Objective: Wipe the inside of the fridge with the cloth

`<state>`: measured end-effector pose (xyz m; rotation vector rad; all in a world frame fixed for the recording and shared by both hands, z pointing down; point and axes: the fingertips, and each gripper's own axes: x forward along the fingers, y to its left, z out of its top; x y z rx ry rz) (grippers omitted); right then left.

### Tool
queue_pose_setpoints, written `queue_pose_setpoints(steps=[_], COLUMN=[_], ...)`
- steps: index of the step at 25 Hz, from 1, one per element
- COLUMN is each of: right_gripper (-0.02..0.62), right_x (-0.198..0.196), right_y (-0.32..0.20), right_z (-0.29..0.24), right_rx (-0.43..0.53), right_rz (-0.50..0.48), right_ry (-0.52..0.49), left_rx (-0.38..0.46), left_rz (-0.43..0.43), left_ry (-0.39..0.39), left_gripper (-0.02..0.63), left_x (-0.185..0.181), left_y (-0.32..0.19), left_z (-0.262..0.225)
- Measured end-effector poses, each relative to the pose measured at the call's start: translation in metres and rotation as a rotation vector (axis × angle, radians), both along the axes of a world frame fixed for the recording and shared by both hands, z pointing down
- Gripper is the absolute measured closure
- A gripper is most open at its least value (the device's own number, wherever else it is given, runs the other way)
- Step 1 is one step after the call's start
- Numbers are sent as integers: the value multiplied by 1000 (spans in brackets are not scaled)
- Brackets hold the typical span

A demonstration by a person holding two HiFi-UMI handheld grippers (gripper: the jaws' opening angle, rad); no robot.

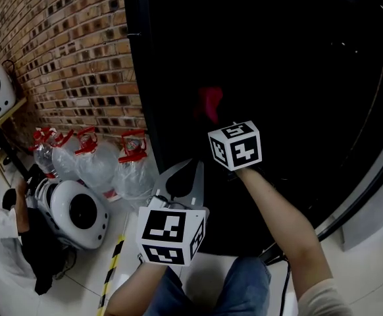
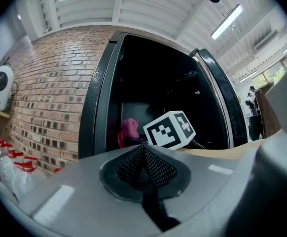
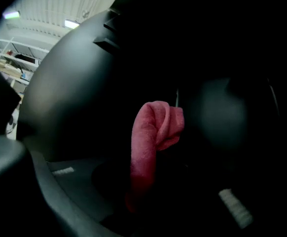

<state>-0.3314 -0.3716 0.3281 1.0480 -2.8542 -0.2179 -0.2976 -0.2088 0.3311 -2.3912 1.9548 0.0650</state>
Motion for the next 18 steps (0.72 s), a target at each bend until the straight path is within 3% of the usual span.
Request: queue_pose_setpoints(steps=[5,12,18], right_gripper=[535,535,535], right_x=[0,5,49], right_y=[-49,-84,-100], right_z=[6,18,19], right_rx=[-59,-129,-149], right_rz=[89,174,297], right_ry=[13,24,-1], left_rx=[-39,-36,-51], left_rz=[12,1,24], left_ry=[23,-16,3], left_gripper=[591,591,591], left_x=[0,-2,4], left_y=[-3,2,-6], left_z=[4,-1,6])
